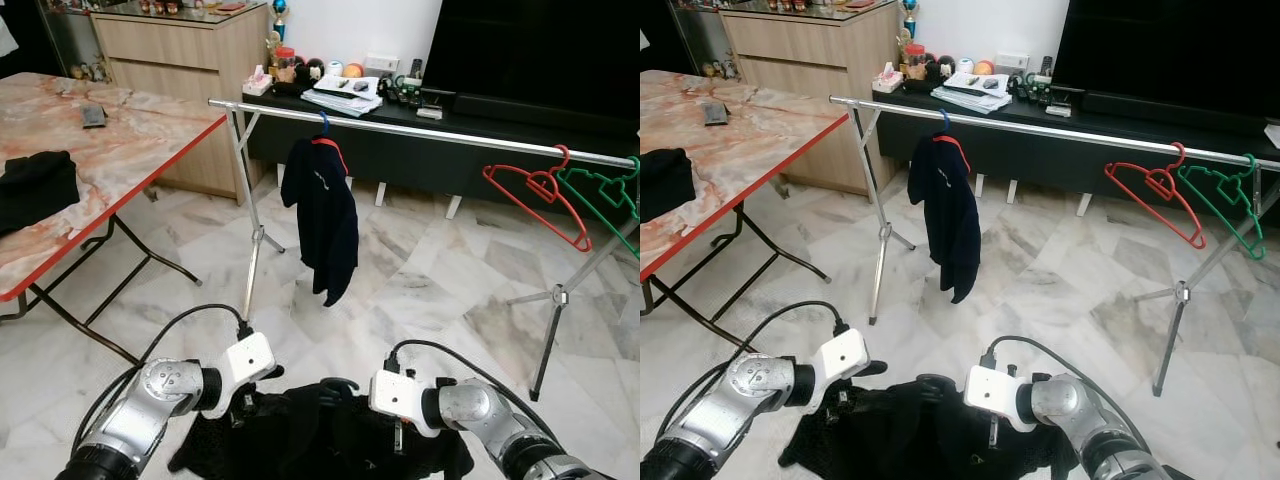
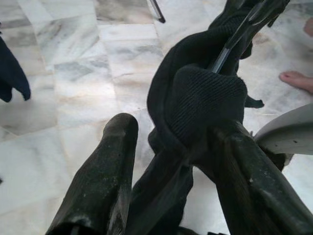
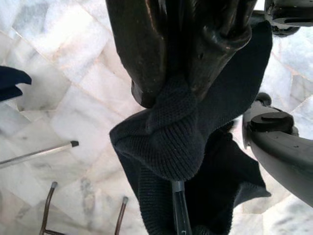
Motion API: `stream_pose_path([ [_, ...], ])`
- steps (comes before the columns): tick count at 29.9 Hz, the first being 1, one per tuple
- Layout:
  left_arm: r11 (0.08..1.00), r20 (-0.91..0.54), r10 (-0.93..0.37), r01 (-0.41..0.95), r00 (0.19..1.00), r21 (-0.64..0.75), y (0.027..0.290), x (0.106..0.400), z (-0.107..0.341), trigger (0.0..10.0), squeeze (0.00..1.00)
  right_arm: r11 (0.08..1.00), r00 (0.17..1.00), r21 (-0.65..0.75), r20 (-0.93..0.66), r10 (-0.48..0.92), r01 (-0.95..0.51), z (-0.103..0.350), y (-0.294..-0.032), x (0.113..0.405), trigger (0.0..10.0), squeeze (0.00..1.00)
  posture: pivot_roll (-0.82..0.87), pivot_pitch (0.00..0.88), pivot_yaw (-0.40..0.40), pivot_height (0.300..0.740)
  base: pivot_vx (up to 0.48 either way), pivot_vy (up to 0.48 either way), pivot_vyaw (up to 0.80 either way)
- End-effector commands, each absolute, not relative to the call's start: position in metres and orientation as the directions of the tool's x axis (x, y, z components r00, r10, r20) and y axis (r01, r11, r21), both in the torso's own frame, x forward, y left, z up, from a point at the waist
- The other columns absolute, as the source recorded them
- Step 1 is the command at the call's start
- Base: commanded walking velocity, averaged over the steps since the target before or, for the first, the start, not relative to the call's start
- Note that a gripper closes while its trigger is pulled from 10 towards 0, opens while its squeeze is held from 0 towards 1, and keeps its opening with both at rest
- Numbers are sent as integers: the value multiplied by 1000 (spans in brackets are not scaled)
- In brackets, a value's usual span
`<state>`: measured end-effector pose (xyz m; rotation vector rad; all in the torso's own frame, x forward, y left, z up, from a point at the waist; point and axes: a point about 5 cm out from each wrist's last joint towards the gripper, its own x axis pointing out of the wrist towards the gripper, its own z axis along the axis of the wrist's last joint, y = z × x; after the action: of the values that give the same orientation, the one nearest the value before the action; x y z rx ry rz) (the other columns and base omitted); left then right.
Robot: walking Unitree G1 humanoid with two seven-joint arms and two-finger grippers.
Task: Hang hanger
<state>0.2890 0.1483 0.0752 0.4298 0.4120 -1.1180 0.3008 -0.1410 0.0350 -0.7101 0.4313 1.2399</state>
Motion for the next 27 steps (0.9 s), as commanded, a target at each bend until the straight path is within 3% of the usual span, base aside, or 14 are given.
stream_pose_path([
  [1, 358, -510, -780, 927, 363, 112, 145, 292, 75, 10000, 0, 163, 312, -292, -595, 741, -943, 51, -134, 312, 10000, 0, 129, 21, -59, 740, 0, 0, 0],
  [2, 354, -506, -785, 929, 357, 106, 144, 293, 75, 10000, 157, 162, 312, -293, -591, 744, -942, 52, -133, 313, 10000, 0, 126, 22, -58, 740, 0, 0, 0],
  [3, 348, -505, -789, 932, 350, 102, 143, 293, 74, 10000, 729, 159, 310, -294, -590, 745, -943, 53, -133, 313, 10000, 0, 126, 22, -59, 740, 0, 0, 0],
  [4, 348, -505, -789, 932, 350, 102, 143, 293, 74, 10000, 729, 159, 310, -294, -590, 745, -943, 53, -133, 313, 10000, 0, 126, 22, -59, 740, 0, 0, 0],
  [5, 339, -503, -795, 936, 339, 95, 141, 294, 74, 10000, 1000, 157, 305, -290, -586, 751, -944, 54, -131, 314, 10000, 0, 126, 23, -59, 740, 0, 0, 0],
  [9, 326, -497, -803, 941, 328, 93, 137, 295, 73, 10000, 1000, 164, 303, -283, -567, 766, -945, 57, -129, 315, 10000, 0, 126, 25, -60, 740, 0, 0, 0],
  [10, 323, -495, -806, 942, 325, 92, 136, 295, 73, 10000, 439, 164, 300, -280, -563, 770, -946, 58, -128, 316, 10000, 0, 125, 26, -59, 740, 0, 0, 0],
  [11, 317, -492, -811, 945, 316, 85, 135, 295, 73, 10000, 0, 164, 298, -277, -557, 775, -947, 59, -127, 316, 10000, 0, 125, 26, -59, 740, 0, 0, 0],
  [21, 286, -472, -837, 957, 277, 55, 131, 295, 71, 10000, 0, 140, 251, -246, -510, 823, -959, 69, -118, 320, 10000, 0, 120, 33, -53, 740, 0, 0, 0],
  [22, 284, -471, -839, 958, 273, 50, 131, 295, 71, 9373, 0, 136, 247, -247, -507, 826, -960, 71, -117, 321, 10000, 0, 120, 34, -53, 740, 0, 0, 0],
  [24, 281, -469, -841, 958, 271, 49, 131, 295, 70, 1922, 0, 131, 243, -247, -506, 828, -960, 72, -116, 321, 10000, 0, 120, 33, -53, 740, 0, 0, 0],
  [25, 281, -469, -841, 958, 271, 49, 131, 295, 70, 1922, 0, 131, 243, -247, -506, 828, -960, 72, -116, 321, 10000, 0, 120, 33, -53, 740, 0, 0, 0],
  [26, 281, -468, -841, 958, 270, 47, 130, 296, 70, 0, 0, 130, 242, -247, -504, 829, -960, 73, -115, 322, 10000, 0, 120, 33, -53, 740, 0, 0, 0],
  [27, 281, -468, -841, 958, 270, 47, 130, 296, 70, 0, 0, 129, 241, -248, -503, 830, -960, 73, -115, 322, 10000, 0, 120, 33, -54, 740, 0, 0, 0],
])
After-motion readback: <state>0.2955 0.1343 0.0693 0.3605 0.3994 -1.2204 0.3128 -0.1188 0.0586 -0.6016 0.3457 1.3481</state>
